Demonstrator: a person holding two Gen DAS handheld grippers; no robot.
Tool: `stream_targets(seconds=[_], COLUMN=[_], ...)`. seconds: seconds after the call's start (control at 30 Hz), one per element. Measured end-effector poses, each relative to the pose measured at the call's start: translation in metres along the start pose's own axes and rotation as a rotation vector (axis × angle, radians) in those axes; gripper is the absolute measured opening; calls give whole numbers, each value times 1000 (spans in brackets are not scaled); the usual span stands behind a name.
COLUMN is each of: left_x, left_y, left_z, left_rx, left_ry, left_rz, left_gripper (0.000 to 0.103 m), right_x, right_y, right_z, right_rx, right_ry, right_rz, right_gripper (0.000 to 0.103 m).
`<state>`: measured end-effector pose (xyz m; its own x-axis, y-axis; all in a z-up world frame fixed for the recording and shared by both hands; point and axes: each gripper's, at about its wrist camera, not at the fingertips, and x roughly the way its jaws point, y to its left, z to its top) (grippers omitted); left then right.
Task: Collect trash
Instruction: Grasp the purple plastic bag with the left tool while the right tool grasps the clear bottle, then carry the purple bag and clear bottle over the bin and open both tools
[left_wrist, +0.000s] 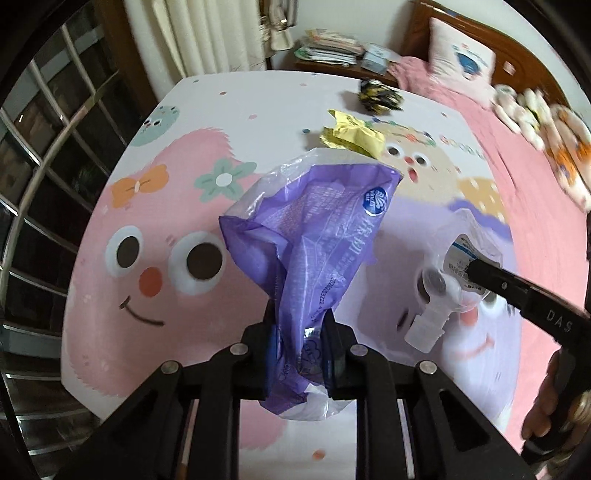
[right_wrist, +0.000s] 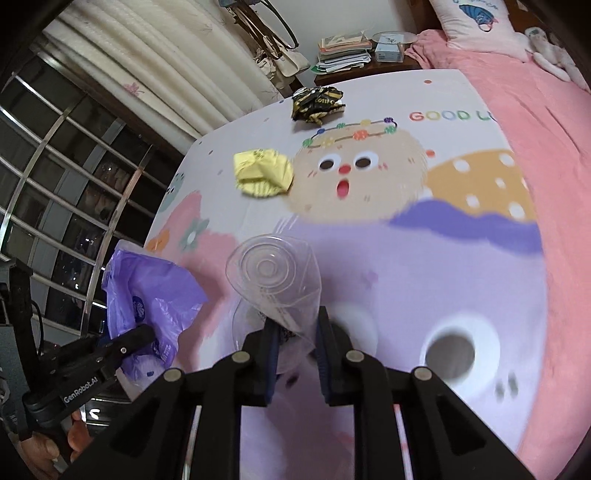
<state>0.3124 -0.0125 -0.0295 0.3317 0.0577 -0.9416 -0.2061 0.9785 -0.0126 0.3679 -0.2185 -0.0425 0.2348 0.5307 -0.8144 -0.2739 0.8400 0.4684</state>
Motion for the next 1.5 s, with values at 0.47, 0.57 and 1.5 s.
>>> stream_targets(seconds=[0.47,0.57,1.5], left_x=[-71,-79,46], left_y=[63,76,94], left_z=[-113,-141,-317], left_rx=[257,298,350], left_ry=[-110,-119,202], left_rz=[-175,-220,-216], left_gripper=[18,18,18], right_x=[-61,-68,56], right_y=[88,107,78], right_z=[-160,-200,-387], right_rx=[129,164,298], right_ry=[-134,-151,189], right_rz=[-158,-191,-331], right_gripper=[18,18,18])
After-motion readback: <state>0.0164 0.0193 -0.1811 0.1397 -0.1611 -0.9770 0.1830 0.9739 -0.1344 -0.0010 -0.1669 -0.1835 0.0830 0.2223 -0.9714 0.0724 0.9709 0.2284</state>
